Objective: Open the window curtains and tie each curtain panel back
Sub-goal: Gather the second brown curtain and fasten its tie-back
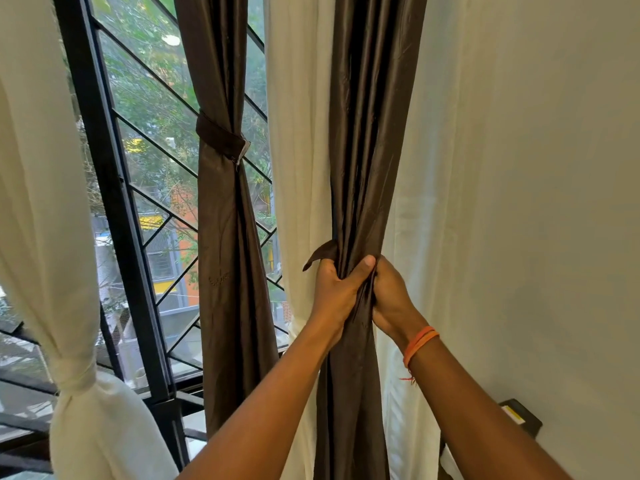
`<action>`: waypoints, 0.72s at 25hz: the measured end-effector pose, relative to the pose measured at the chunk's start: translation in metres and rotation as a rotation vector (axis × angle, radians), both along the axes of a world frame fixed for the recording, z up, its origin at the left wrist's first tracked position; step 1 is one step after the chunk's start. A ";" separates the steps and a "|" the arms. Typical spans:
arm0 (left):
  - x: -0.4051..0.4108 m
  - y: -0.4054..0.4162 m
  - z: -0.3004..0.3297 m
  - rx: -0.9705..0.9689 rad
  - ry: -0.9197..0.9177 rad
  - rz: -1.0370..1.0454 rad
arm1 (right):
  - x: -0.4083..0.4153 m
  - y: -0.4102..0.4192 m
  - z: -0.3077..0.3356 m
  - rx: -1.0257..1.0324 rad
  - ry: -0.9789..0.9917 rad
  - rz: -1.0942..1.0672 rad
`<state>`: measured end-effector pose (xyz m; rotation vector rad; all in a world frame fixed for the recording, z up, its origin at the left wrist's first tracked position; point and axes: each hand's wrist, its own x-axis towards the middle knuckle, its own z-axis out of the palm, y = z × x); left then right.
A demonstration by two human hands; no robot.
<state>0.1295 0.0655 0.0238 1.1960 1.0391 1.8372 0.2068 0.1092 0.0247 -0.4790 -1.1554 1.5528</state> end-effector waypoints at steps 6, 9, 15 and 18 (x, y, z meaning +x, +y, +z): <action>0.000 0.003 0.009 -0.011 0.055 0.039 | 0.027 0.011 -0.001 0.044 -0.106 0.045; 0.001 0.005 0.010 -0.029 0.163 0.034 | 0.039 0.013 -0.013 -0.197 0.023 0.192; 0.015 -0.001 0.015 -0.044 0.369 0.165 | 0.017 0.008 -0.026 0.082 -0.209 -0.203; 0.019 -0.001 0.018 -0.038 0.406 0.229 | 0.017 0.010 -0.022 0.294 -0.376 -0.581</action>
